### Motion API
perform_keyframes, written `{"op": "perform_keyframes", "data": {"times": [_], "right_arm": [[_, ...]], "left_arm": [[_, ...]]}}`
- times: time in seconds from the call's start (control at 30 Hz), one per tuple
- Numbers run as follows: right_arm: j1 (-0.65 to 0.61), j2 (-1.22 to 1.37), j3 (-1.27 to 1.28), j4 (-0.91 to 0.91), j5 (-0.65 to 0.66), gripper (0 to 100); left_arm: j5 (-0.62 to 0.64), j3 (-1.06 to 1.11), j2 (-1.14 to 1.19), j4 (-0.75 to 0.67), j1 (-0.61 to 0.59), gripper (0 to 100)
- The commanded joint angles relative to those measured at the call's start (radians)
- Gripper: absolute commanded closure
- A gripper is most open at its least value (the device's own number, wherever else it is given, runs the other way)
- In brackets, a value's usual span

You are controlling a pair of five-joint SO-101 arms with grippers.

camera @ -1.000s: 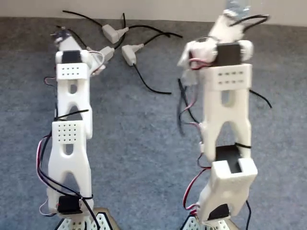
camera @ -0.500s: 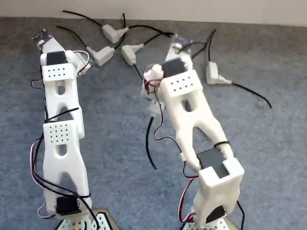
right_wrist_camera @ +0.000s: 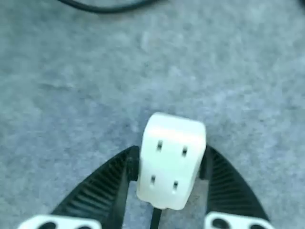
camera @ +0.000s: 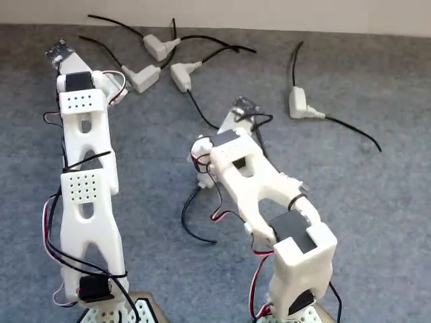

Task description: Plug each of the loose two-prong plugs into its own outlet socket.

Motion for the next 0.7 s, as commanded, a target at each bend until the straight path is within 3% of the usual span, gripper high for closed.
{"op": "perform_keyframes", "data": {"times": [0.0,0.13,0.5,0.57,0.67], "right_arm": [[0.007,-0.016,-0.004,0.018,0.017,75.4],[0.015,-0.038,-0.13,0.151,0.207,75.4],[0.015,-0.088,-0.697,0.751,0.985,75.6],[0.016,-0.088,-0.773,0.878,1.085,75.6],[0.088,-0.128,-0.751,0.886,1.174,75.6]], "left_arm": [[0.008,-0.03,-0.013,-0.014,-0.002,68],[0.008,-0.03,-0.013,-0.014,-0.002,68],[0.008,-0.03,-0.013,-0.014,-0.001,68],[0.008,-0.03,-0.013,-0.014,-0.001,68],[0.008,-0.028,-0.013,-0.014,-0.001,68]]}}
